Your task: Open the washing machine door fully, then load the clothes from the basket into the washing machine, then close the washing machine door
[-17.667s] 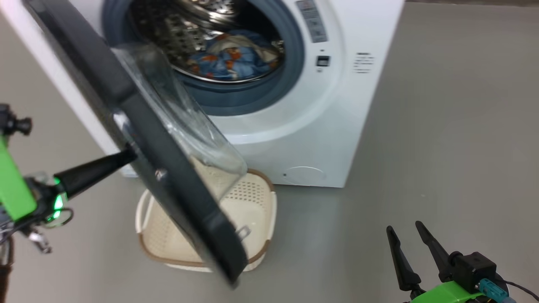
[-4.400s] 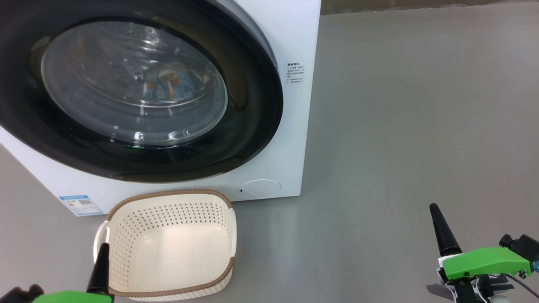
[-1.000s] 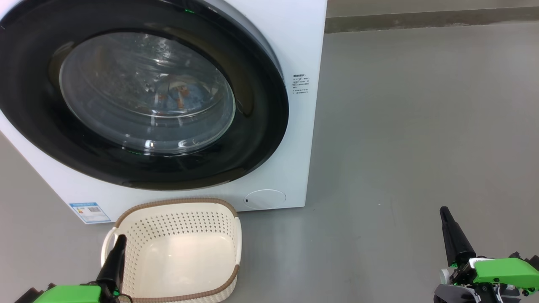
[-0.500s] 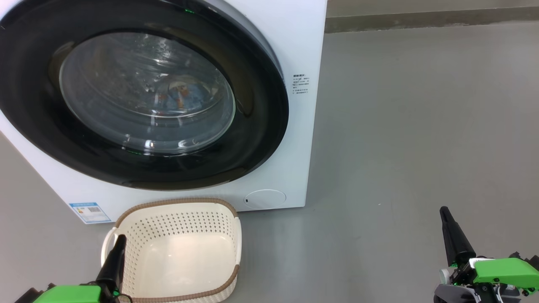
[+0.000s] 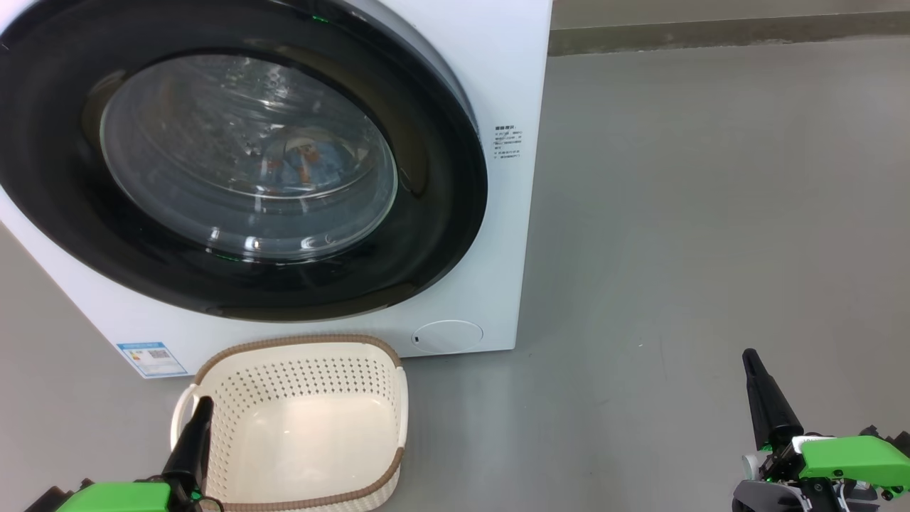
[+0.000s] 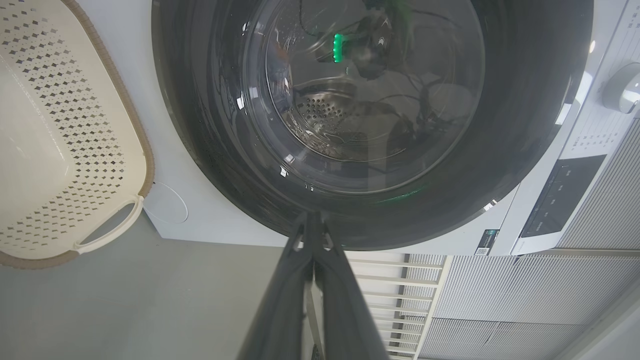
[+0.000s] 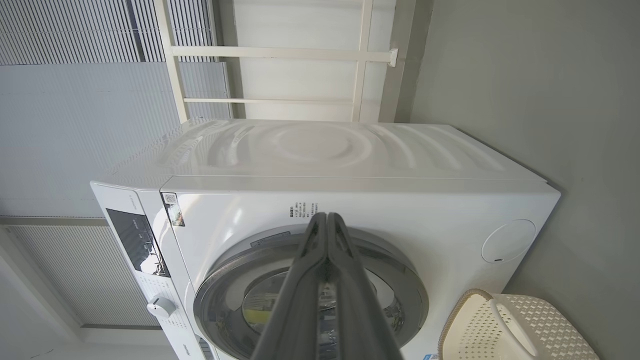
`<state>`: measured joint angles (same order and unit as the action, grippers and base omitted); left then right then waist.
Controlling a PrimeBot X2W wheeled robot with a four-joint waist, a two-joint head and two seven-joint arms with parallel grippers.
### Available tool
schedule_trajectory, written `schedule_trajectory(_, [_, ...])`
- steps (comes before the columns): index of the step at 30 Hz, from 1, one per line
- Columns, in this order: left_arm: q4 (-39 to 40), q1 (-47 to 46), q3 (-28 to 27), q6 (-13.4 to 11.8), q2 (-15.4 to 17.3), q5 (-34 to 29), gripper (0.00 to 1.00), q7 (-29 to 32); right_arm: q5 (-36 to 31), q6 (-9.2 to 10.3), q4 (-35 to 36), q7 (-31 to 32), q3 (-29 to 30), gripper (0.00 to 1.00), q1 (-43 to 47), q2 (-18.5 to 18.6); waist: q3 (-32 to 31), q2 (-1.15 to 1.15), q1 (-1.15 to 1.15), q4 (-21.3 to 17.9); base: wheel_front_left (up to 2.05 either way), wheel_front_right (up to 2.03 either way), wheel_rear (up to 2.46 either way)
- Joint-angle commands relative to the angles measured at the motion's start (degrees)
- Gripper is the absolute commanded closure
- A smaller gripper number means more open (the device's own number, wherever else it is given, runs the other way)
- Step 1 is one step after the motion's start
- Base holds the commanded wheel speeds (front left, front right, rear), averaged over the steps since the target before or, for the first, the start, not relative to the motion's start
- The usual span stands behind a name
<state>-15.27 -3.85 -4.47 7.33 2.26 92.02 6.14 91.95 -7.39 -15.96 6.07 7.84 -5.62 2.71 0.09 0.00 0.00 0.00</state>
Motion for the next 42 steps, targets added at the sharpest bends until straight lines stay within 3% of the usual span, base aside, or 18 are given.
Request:
schedule_trajectory(1, [1.03,-2.55,-1.98,0.15,0.73,0.21,1.00,0.28,0.17,-0.10,1.75,0.45,-1.26,1.00,-0.78,0.17,0.00,0.00,0.00,0.00,0.00,0.00,0.00])
schedule_trajectory(42, [1.04,-2.55,-2.04,0.15,0.69,0.16,1.00,0.33,0.18,-0.10,1.75,0.44,-1.27,1.00,-0.78,0.17,0.00,0.00,0.00,0.00,0.00,0.00,0.00])
